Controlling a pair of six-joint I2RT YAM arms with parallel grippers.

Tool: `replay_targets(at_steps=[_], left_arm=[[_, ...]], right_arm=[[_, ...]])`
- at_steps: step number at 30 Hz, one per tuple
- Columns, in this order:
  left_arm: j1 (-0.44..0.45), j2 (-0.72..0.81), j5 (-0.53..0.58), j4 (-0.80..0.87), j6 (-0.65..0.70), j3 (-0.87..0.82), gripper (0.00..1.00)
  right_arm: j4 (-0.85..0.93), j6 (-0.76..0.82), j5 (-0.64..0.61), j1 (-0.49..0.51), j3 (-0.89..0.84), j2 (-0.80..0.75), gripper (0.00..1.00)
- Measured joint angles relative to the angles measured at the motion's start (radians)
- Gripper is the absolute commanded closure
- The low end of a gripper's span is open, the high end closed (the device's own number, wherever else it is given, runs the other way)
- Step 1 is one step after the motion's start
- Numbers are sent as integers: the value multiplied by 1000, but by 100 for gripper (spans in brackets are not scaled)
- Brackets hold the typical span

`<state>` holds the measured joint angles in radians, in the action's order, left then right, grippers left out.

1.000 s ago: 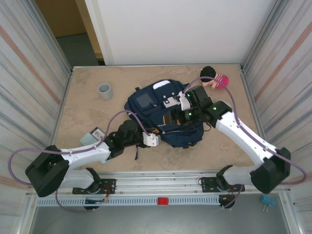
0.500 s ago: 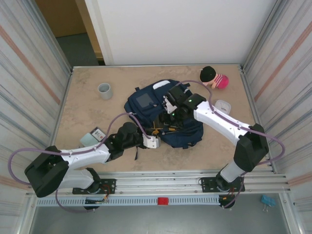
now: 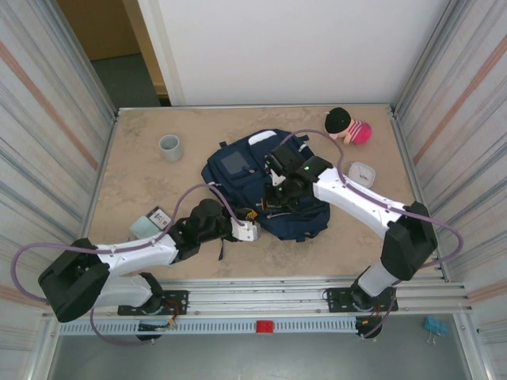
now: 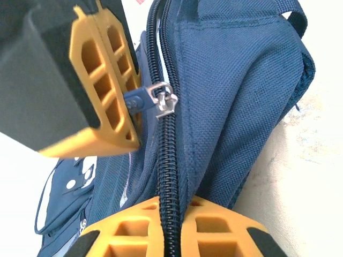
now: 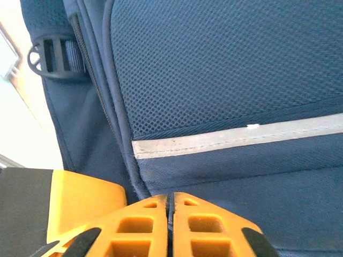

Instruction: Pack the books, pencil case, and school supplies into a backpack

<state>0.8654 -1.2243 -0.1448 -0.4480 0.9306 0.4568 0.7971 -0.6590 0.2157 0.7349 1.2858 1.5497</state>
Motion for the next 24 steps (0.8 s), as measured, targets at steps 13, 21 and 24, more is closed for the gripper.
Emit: replay_targets(at_steps=[13,21,24], left_arm=[[0,28,59,-34,-94,-24,100],[-21,130,107,-72,-269,-105,95],[-43,189,106,-42,-331,-113,65]], right_arm=[[-236,-142,64,-210,-300,-334,100],[-288,-130,164,-337,-357,-414,100],[-358,-126,198,-328,-373,-439,100]])
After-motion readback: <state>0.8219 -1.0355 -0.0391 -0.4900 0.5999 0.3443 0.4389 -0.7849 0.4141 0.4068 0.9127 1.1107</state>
